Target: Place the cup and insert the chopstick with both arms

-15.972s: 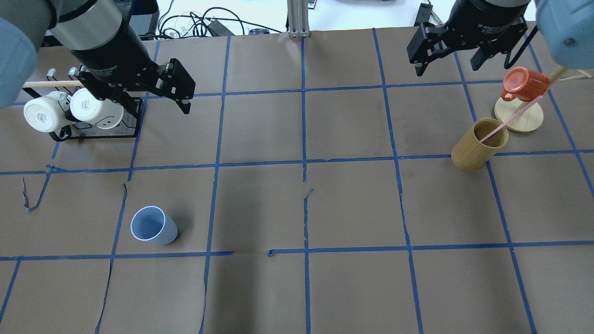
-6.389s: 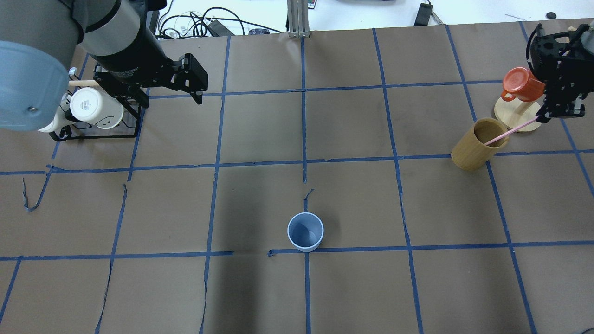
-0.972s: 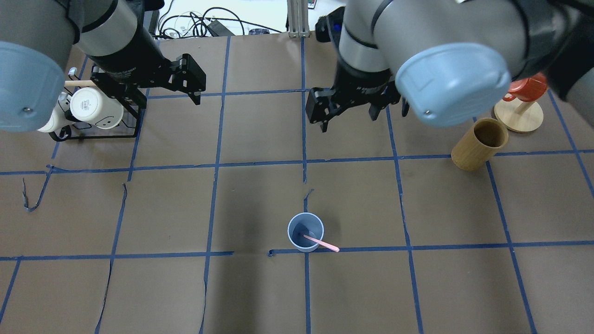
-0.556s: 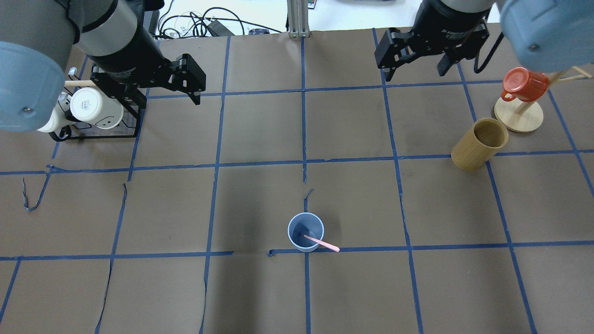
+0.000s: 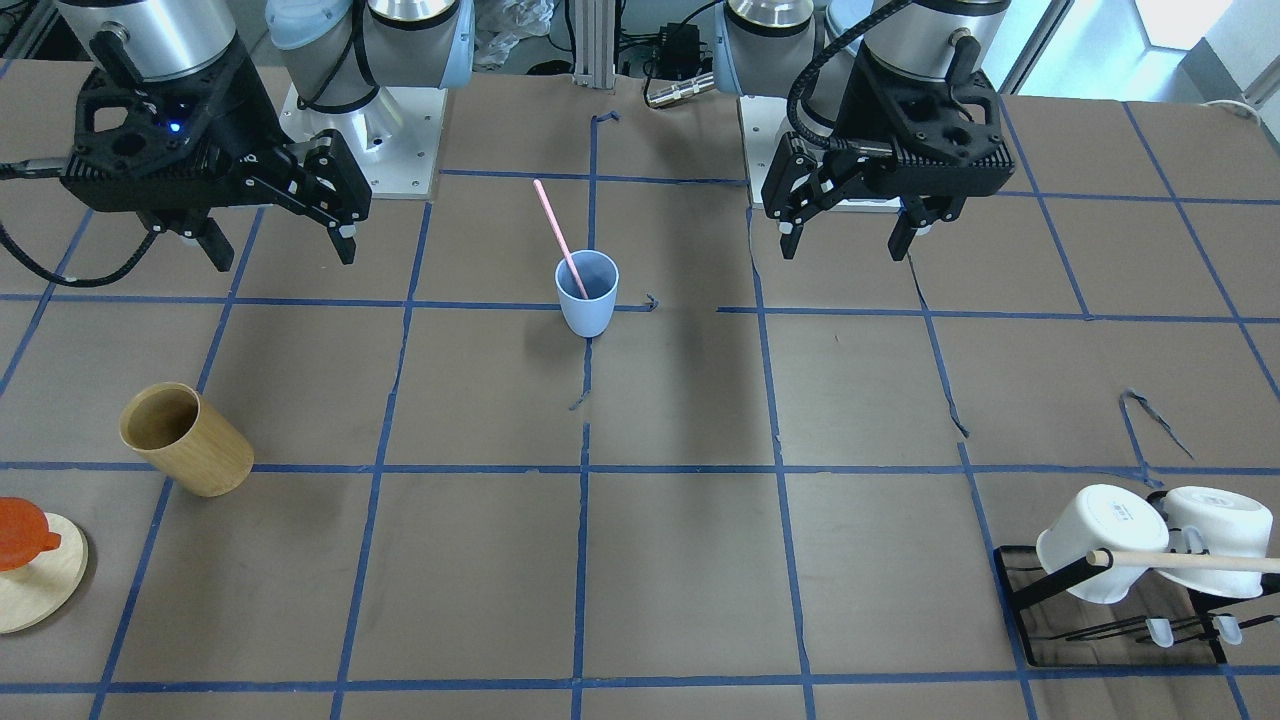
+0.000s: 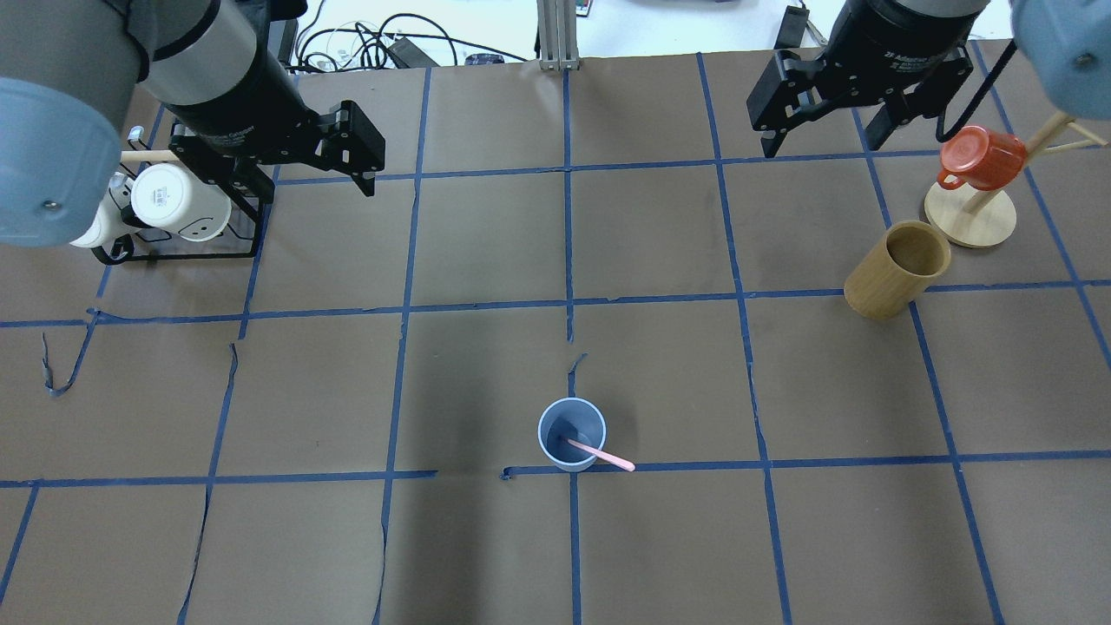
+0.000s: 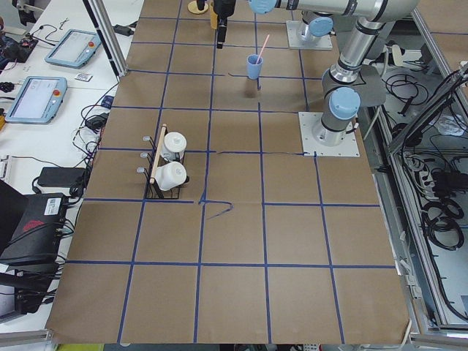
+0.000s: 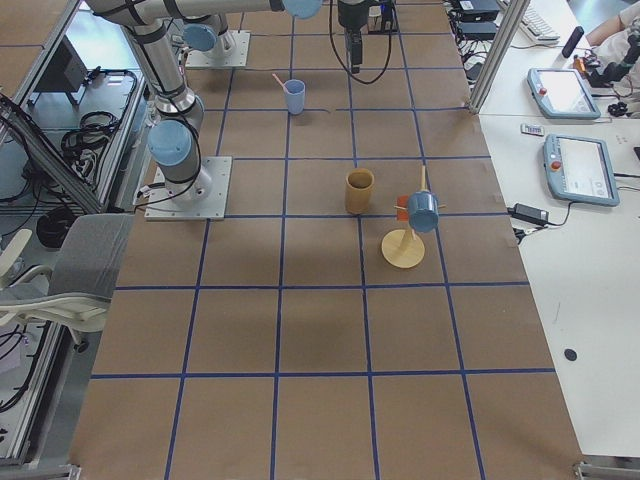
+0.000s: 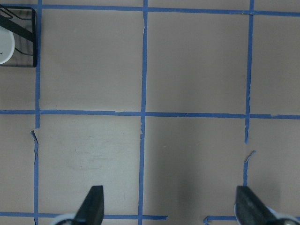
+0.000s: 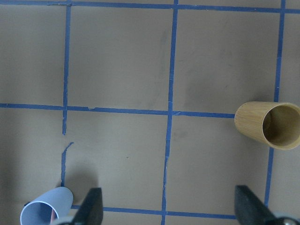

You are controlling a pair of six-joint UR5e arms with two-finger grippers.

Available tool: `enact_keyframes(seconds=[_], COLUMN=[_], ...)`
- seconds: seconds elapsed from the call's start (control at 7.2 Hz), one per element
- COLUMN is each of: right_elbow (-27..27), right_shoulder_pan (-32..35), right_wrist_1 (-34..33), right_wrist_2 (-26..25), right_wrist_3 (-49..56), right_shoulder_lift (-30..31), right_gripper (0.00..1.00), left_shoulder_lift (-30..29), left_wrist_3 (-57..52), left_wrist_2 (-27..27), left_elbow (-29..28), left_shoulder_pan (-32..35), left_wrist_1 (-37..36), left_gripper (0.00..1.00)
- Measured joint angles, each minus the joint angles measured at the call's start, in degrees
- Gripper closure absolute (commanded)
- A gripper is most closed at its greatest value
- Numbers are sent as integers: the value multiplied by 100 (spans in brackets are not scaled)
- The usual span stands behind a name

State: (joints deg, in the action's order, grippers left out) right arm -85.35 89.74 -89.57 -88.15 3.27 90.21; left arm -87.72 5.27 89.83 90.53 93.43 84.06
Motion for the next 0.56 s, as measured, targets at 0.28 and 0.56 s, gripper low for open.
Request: enact_keyframes(seconds=[0.28, 0.56], right_elbow=[-14, -23], right_shoulder_pan=[-22, -26], right_wrist_1=[365, 426], right_wrist_2=[-124, -124], right_wrist_3=[-7, -10], right_shoulder_lift=[119, 141], right_gripper=[0, 0], left_shoulder_lift=[0, 0], left_wrist_3=[0, 0], left_wrist_2=[0, 0], left_elbow=[2, 4], left_shoulder_pan=[0, 0], left_wrist_1=[-3, -4], left_gripper=[0, 0])
